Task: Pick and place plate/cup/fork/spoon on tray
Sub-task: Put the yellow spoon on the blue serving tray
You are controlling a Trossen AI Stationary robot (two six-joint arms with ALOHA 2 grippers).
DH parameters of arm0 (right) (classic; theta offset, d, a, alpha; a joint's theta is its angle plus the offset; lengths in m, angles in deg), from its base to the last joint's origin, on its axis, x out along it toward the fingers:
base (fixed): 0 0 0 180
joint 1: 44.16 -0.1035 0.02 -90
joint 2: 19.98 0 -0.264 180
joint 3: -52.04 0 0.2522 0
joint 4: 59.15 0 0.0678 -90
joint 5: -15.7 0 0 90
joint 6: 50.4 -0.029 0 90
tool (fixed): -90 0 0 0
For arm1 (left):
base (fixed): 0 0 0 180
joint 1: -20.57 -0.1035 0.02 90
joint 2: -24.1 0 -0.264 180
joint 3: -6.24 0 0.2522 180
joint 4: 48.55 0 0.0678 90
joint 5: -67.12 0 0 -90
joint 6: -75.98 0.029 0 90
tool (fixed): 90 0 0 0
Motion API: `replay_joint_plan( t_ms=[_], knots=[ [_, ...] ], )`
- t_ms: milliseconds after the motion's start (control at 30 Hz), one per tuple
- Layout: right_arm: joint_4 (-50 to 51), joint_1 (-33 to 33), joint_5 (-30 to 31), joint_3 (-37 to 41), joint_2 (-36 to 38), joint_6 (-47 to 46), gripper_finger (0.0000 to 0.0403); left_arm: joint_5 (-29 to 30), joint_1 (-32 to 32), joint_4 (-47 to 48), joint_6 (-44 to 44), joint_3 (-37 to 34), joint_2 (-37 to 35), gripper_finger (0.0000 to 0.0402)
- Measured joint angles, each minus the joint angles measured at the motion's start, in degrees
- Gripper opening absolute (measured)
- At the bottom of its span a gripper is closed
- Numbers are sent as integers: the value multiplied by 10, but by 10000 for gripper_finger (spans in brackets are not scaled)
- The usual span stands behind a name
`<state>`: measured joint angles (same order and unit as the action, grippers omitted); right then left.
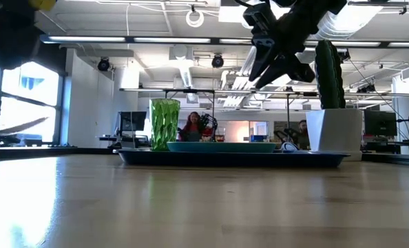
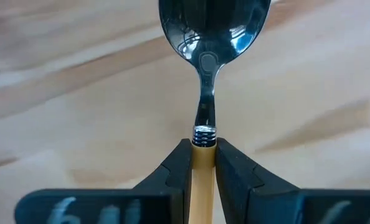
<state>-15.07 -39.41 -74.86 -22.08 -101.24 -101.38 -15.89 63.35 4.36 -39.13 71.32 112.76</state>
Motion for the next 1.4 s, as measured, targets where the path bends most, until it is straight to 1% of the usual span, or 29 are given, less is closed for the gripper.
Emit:
replay_joint_plan(
  t_ms=[167, 333, 700, 833, 933, 1167, 1300, 1400],
  knots=[
    [-21, 0, -2, 0, 4, 11, 85, 31, -30, 1, 38, 40, 0, 42],
    [-41, 1, 3, 0, 34, 24, 85, 53, -68, 3, 96, 79, -1, 42],
    [-34, 1, 52, 0, 125, 50, 85, 56, -159, 5, 224, 162, -1, 42],
    [-10, 2, 71, 0, 148, 62, 85, 56, -185, 4, 256, 188, -1, 42],
    [15, 10, 73, 0, 161, 65, 85, 56, -201, 3, 282, 206, -1, 42],
    [91, 31, 74, 0, 171, 65, 85, 56, -221, 2, 293, 229, 0, 42],
    [126, 39, 74, 0, 171, 65, 85, 54, -228, -3, 302, 249, 15, 42],
    [140, 45, 74, 0, 171, 65, 85, 52, -233, -33, 321, 269, 40, 42]
  ],
)
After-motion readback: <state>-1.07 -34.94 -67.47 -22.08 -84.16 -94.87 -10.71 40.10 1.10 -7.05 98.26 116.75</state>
